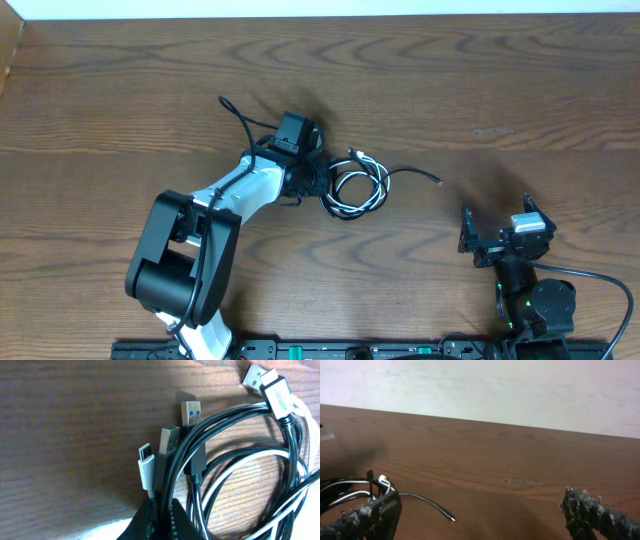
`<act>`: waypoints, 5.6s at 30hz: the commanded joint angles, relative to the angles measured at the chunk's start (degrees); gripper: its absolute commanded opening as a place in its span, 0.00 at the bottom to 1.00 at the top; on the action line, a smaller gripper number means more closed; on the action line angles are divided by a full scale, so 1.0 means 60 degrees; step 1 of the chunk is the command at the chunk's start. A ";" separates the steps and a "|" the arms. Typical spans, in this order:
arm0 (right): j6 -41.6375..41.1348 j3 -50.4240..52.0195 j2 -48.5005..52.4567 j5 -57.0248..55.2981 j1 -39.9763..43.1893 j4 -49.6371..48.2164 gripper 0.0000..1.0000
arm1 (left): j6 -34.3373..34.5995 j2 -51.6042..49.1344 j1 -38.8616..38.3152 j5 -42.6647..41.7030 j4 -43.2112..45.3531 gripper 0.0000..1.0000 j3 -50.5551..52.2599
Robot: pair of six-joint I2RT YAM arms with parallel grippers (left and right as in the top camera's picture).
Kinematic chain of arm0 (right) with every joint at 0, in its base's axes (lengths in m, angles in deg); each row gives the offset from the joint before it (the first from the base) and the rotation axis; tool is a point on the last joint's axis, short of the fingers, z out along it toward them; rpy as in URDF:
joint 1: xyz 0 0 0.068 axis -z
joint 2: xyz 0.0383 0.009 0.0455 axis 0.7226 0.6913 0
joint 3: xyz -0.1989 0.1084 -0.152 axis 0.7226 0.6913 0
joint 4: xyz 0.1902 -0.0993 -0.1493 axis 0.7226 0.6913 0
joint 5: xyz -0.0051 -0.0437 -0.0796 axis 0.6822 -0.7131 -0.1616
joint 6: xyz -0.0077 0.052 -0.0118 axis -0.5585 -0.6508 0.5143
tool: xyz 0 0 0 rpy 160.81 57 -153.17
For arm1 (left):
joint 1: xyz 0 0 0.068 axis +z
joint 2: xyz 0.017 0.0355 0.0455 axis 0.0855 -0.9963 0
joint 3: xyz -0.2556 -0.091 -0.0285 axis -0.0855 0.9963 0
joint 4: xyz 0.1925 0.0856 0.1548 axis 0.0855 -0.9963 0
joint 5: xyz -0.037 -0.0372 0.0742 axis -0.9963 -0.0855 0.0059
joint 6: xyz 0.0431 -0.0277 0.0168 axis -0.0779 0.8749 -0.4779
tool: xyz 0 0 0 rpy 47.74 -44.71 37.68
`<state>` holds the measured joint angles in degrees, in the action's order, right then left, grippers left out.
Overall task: Untangle cables
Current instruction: 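Reach the right gripper to the bundle's right side and grasp a cable, then pull the grippers apart, left gripper drawing its strand back-left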
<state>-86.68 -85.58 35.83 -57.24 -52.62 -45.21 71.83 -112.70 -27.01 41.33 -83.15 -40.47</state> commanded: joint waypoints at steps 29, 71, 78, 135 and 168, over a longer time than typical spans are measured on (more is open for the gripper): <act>-0.2983 0.0011 0.0495 0.2036 -0.0102 -0.0164 0.99 | -0.0168 -0.0346 -0.1767 -0.1071 0.1020 0.08 0.0313; -0.4240 -0.5614 1.0644 0.4091 -0.0907 0.1898 0.72 | 0.0448 -0.0069 -0.1810 0.0244 0.0947 0.08 0.0313; -0.6295 -0.5614 1.1704 0.3745 -0.1803 0.1639 0.62 | 0.0441 0.0171 -0.1810 0.0295 0.0918 0.08 0.0313; -0.7843 -0.5617 1.4571 0.0441 -0.2288 0.2692 0.01 | 0.0361 0.1861 0.0219 0.1541 -0.1614 0.07 0.0313; -0.5333 -0.5621 0.9868 -0.0492 -0.0084 0.3738 0.01 | -0.0022 0.6816 0.0885 0.1683 -0.2779 0.07 0.0317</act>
<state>-119.25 -119.88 95.13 -57.86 -54.41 -23.31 71.61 -72.40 -22.64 47.87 -99.08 -38.94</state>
